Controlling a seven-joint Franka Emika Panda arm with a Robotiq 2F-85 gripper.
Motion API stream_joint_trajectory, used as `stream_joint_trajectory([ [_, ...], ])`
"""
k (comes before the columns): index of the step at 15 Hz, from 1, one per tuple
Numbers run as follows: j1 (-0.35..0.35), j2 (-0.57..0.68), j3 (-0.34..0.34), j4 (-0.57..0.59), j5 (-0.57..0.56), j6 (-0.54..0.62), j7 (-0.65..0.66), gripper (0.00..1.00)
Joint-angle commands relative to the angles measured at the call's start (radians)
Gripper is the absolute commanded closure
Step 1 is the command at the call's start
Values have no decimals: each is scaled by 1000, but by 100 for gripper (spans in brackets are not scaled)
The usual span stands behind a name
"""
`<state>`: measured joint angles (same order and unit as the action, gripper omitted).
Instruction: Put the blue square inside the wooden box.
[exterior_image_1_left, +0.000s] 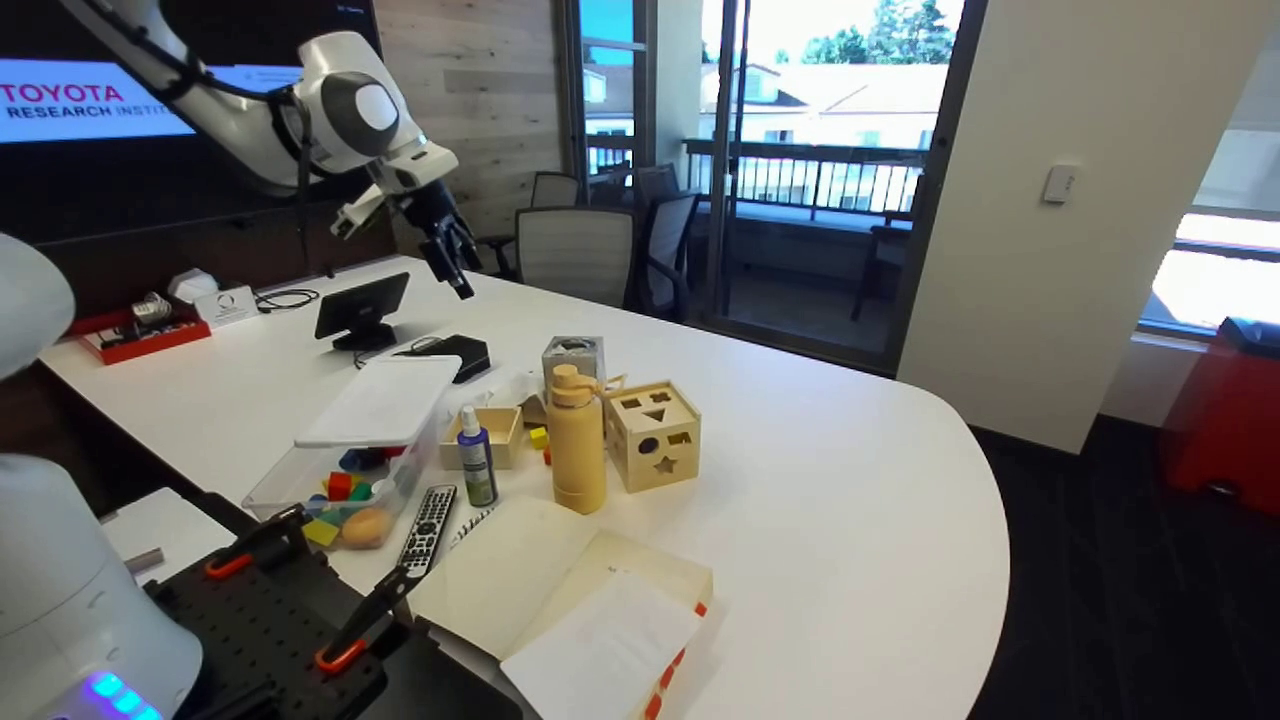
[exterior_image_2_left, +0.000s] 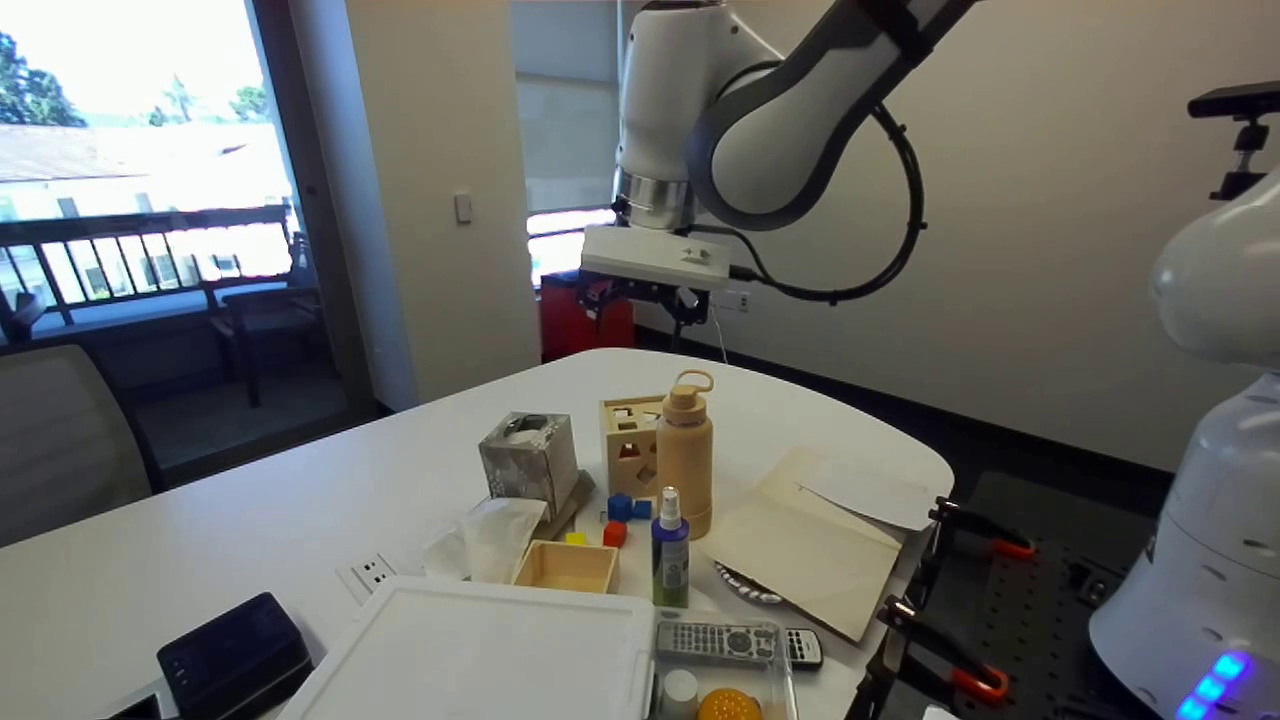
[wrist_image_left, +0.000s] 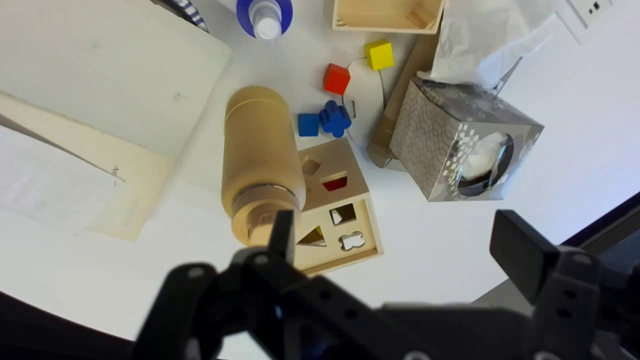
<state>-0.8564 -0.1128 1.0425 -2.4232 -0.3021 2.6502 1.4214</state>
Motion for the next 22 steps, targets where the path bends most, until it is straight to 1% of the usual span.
stream_joint_trajectory([
  [1, -103, 218, 55, 103, -208, -44, 223, 0],
  [2, -93, 273, 36, 110, -278, -45, 286, 0],
  [4, -28, 386, -40, 139, -410, -50, 402, 0],
  [6, 62, 502, -138, 180, -530, -42, 506, 0],
  [7, 118, 553, -197, 210, -598, -35, 564, 0],
  [9, 234, 660, -310, 291, -720, -27, 676, 0],
  [11, 338, 763, -403, 390, -820, -15, 777, 0],
  [14, 452, 891, -495, 537, -910, -8, 885, 0],
  [16, 507, 961, -538, 625, -932, -14, 928, 0],
  [17, 657, 928, -708, 649, -809, 71, 897, 0],
  [18, 698, 946, -756, 677, -768, 88, 896, 0],
  [20, 794, 967, -880, 713, -674, 127, 890, 0],
  [22, 873, 977, -971, 725, -576, 135, 877, 0],
])
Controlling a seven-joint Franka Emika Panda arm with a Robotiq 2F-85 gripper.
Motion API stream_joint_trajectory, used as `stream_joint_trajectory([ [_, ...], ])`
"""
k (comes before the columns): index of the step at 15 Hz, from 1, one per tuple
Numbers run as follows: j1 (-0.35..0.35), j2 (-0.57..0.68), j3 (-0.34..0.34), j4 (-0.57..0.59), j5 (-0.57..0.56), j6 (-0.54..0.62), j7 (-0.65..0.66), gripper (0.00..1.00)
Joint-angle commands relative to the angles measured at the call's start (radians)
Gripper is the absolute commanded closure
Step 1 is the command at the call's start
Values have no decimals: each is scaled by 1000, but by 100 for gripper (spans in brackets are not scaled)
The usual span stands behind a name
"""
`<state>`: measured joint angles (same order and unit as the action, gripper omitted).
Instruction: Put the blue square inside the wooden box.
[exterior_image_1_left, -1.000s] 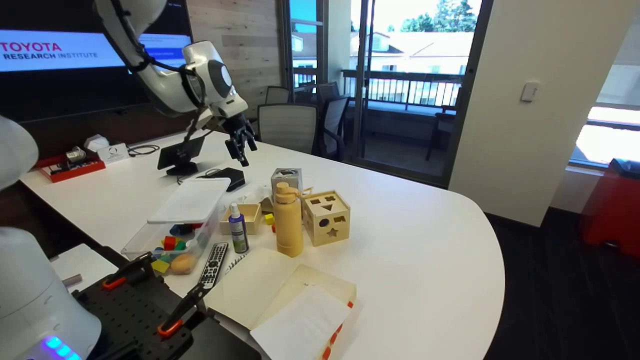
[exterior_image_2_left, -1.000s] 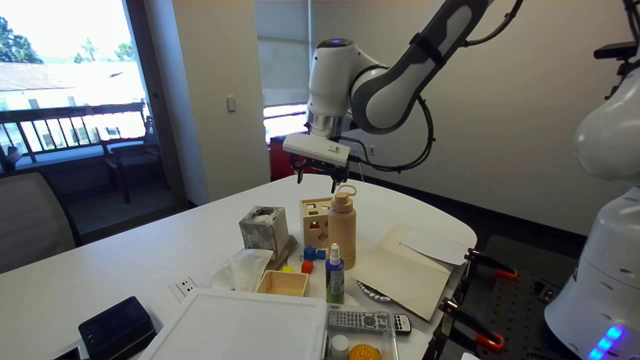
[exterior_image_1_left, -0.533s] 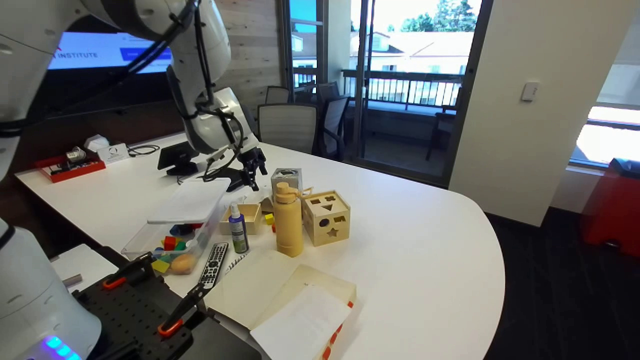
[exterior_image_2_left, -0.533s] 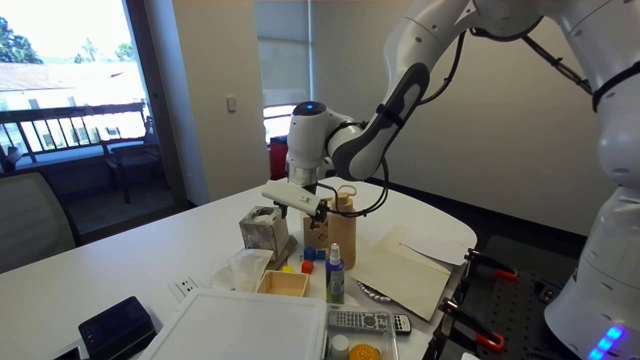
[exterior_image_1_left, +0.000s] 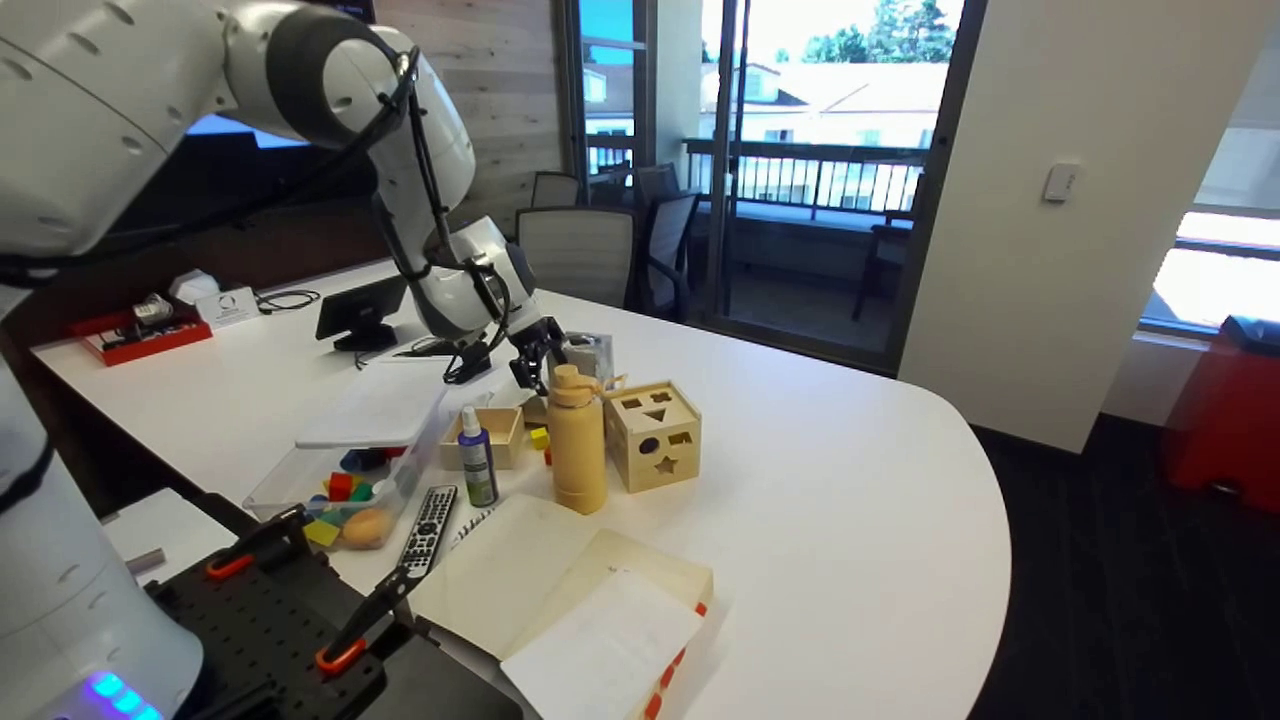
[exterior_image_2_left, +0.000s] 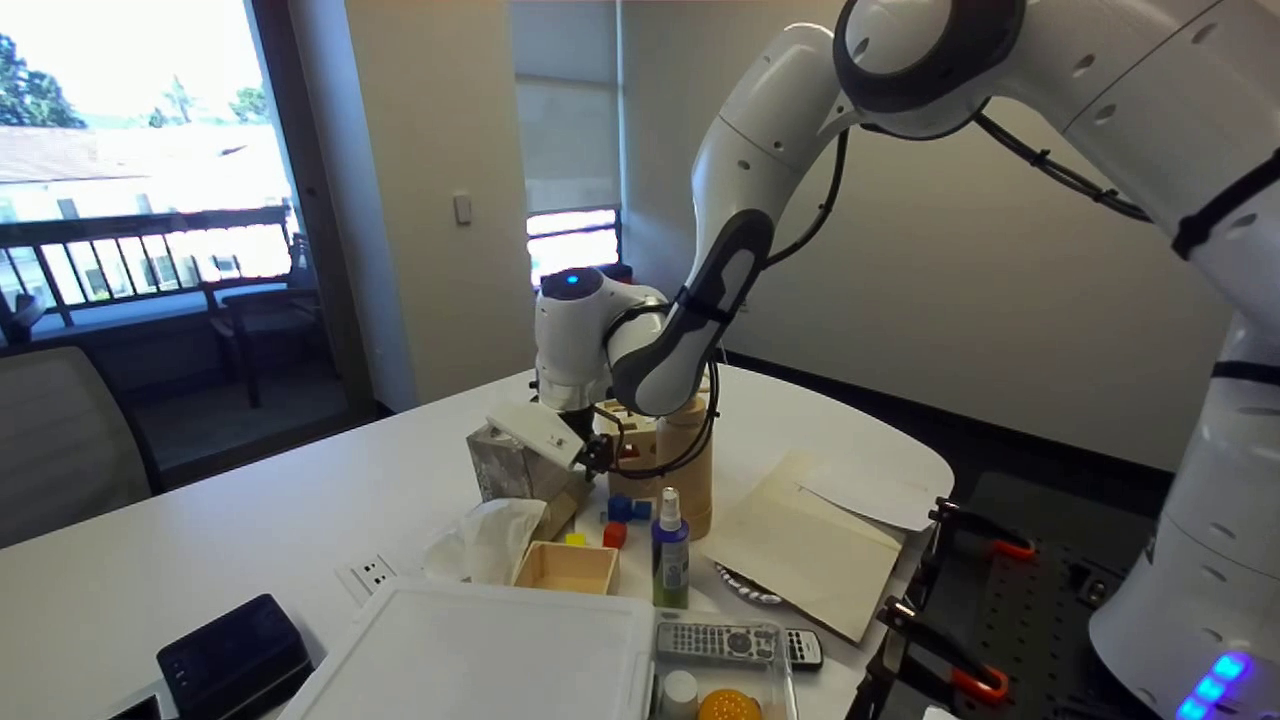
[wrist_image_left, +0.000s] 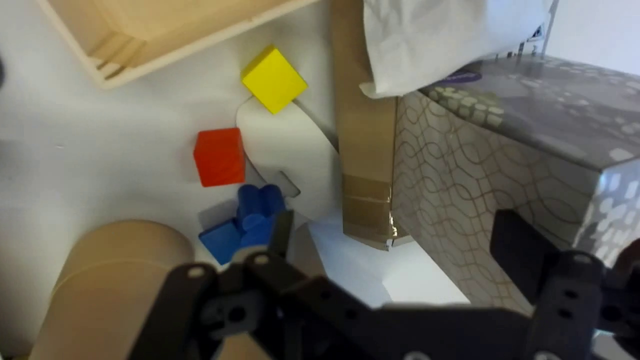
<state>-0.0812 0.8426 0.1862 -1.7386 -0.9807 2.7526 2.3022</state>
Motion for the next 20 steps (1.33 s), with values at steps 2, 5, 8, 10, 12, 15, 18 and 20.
stream_joint_trajectory([
  [2, 149, 22, -171, 27, 195, 25, -29, 0],
  [5, 202, 37, -233, 17, 325, 26, -85, 0],
  [8, 235, 56, -279, 9, 454, 37, -166, 0],
  [10, 260, 74, -316, 13, 532, 40, -225, 0],
  [12, 269, 91, -337, 18, 599, 46, -285, 0],
  [15, 268, 110, -341, 28, 695, 30, -375, 0],
  [18, 273, 124, -351, 40, 769, 17, -443, 0],
  [20, 284, 132, -366, 49, 803, 8, -470, 0],
])
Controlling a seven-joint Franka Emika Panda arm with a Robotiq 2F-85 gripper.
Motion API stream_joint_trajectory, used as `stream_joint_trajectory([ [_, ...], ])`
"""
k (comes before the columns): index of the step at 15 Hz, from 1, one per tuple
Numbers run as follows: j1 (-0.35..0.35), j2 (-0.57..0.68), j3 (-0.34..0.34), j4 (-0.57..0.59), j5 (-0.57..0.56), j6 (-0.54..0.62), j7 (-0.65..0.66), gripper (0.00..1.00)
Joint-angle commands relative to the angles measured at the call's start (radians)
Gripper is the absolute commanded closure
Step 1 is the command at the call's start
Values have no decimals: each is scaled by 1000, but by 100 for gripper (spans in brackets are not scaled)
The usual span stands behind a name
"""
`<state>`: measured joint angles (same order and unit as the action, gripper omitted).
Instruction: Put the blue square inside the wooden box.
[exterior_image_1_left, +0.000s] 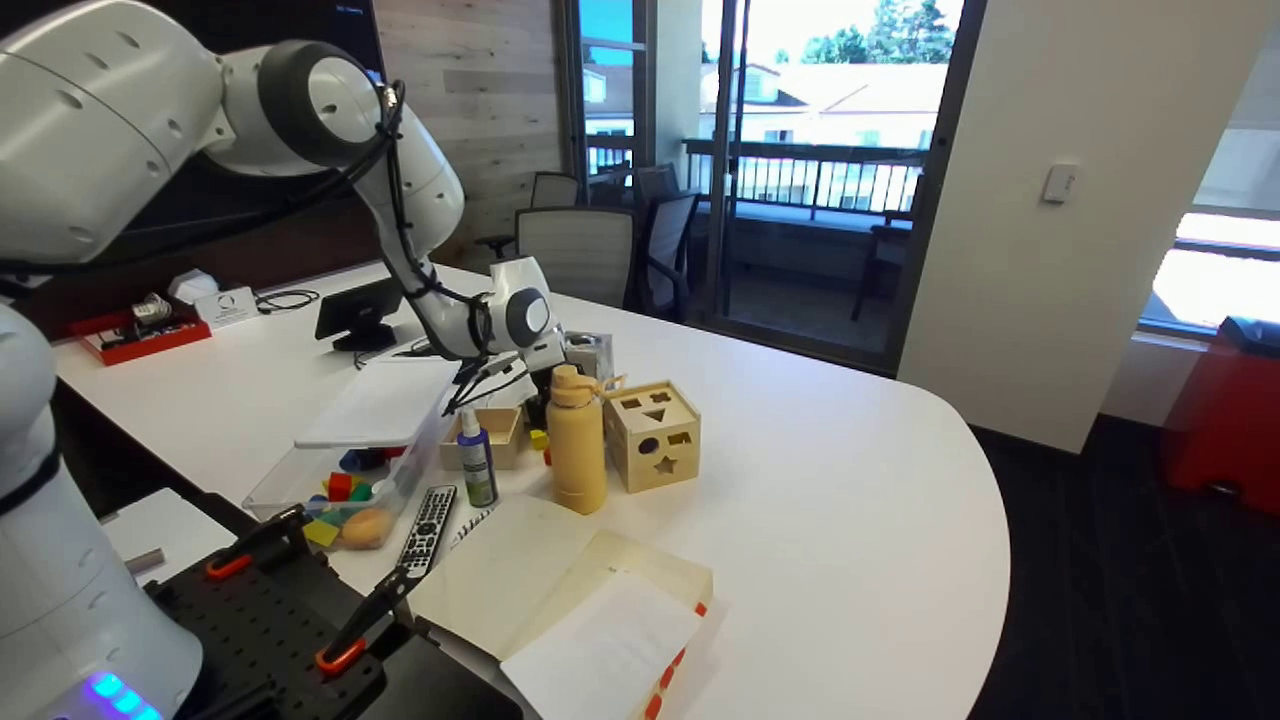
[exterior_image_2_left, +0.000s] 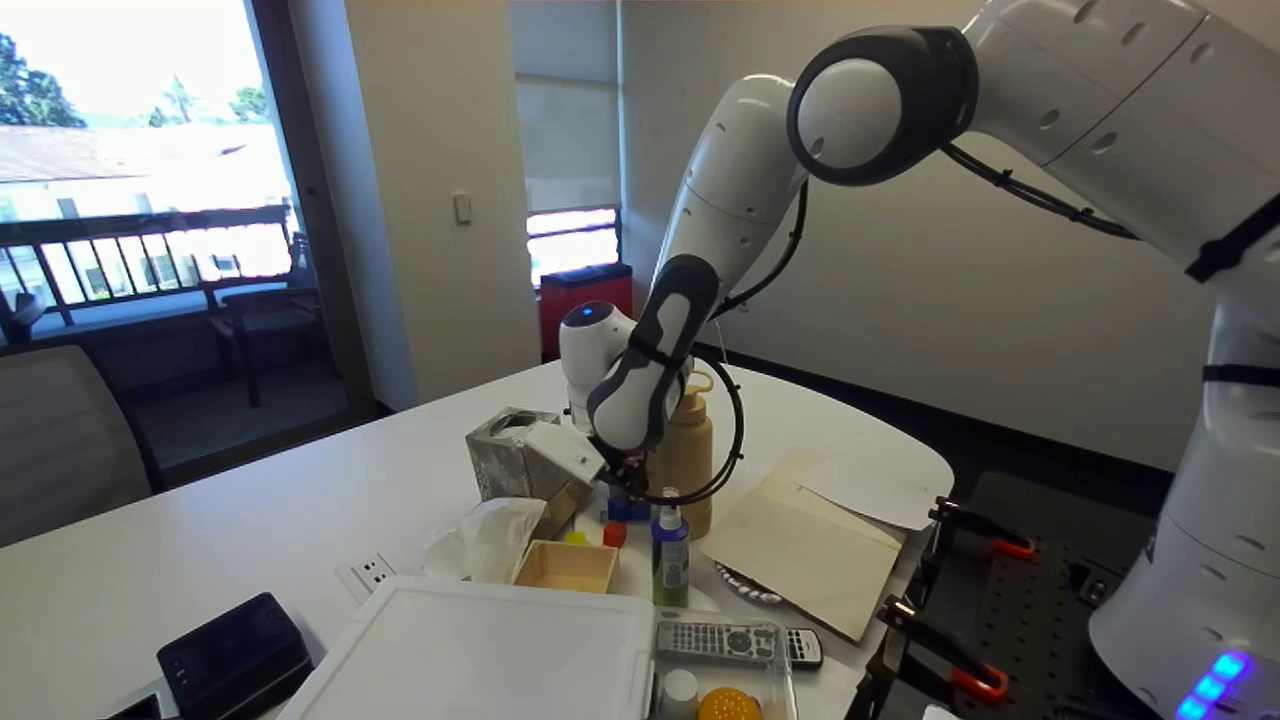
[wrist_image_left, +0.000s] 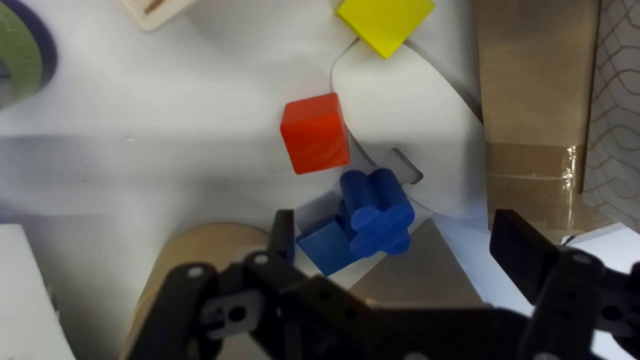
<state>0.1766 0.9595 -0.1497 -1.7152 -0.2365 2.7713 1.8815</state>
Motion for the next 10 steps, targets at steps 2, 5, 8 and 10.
stream_joint_trajectory([
  [2, 33, 22, -41, 31, 85, -16, -72, 0],
  [5, 36, 34, -51, 40, 117, -21, -96, 0],
  [8, 31, 52, -51, 53, 142, -26, -115, 0],
  [10, 32, 64, -54, 61, 156, -27, -128, 0],
])
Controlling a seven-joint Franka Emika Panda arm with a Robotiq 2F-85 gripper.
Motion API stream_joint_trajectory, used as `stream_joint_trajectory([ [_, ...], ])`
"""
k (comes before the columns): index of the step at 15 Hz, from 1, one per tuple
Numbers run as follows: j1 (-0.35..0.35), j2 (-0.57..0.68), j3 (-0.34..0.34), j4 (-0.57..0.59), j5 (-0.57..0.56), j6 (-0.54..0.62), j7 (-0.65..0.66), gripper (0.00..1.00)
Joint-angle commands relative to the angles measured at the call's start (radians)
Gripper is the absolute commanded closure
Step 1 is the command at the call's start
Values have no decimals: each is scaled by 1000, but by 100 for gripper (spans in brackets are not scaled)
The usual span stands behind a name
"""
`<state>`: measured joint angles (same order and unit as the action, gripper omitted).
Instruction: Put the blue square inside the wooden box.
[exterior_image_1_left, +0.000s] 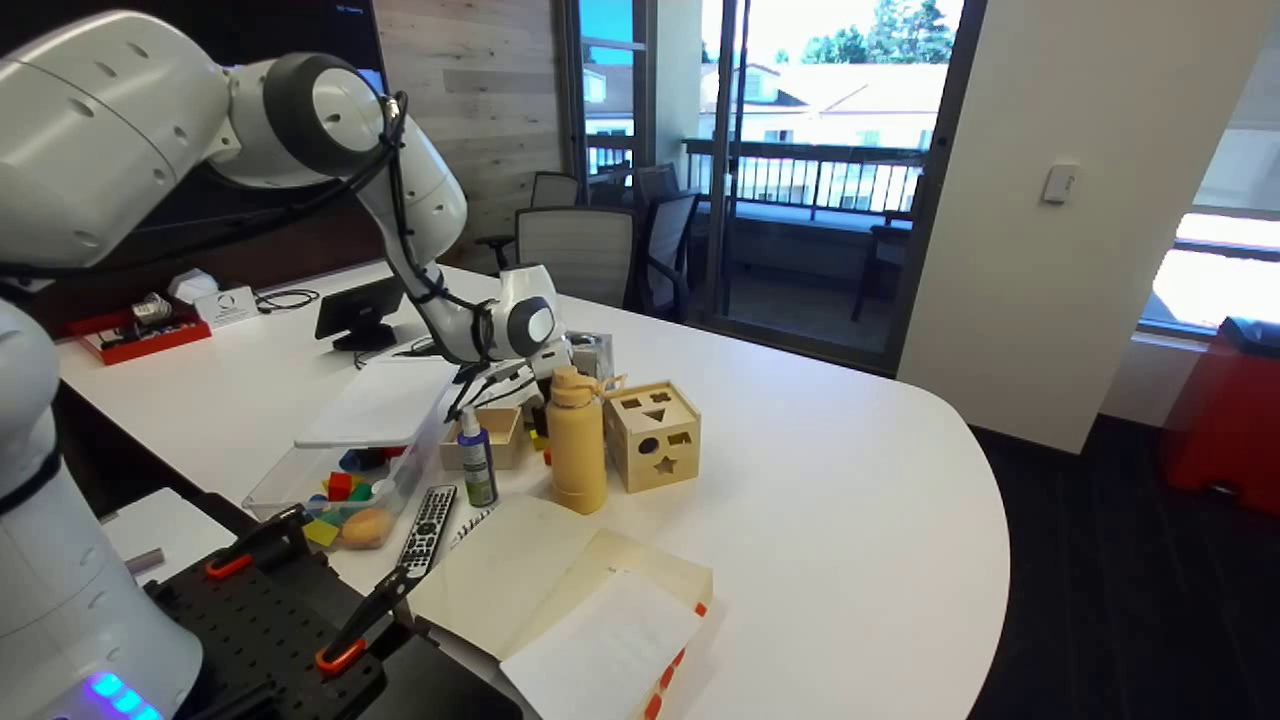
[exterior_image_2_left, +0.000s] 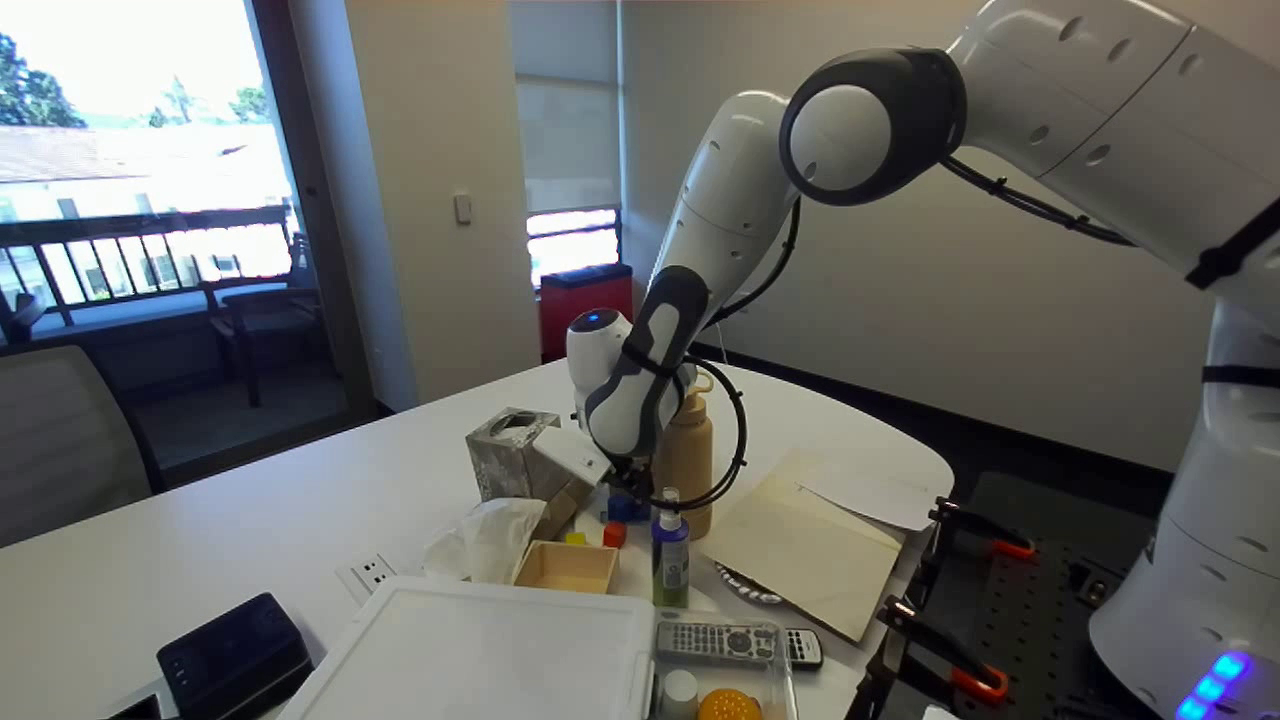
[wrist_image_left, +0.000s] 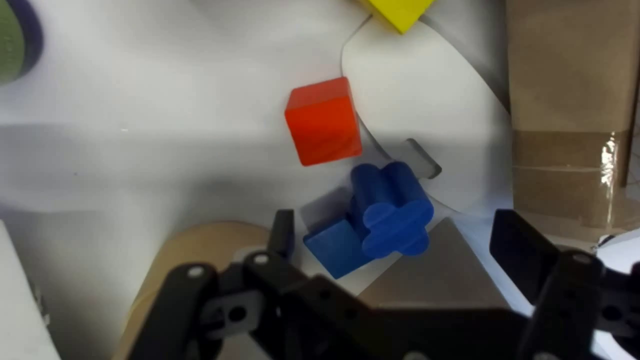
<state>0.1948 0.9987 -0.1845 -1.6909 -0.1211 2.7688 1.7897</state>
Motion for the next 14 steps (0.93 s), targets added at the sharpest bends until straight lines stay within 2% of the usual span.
stream_joint_trajectory([
  [1, 15, 31, -22, 42, 44, -25, -36, 0],
  [5, 17, 48, -33, 58, 46, -27, -37, 0],
  [6, 18, 53, -34, 64, 46, -28, -37, 10],
  [7, 17, 55, -33, 66, 46, -30, -39, 26],
  [14, 16, 72, -31, 79, 46, -27, -42, 80],
])
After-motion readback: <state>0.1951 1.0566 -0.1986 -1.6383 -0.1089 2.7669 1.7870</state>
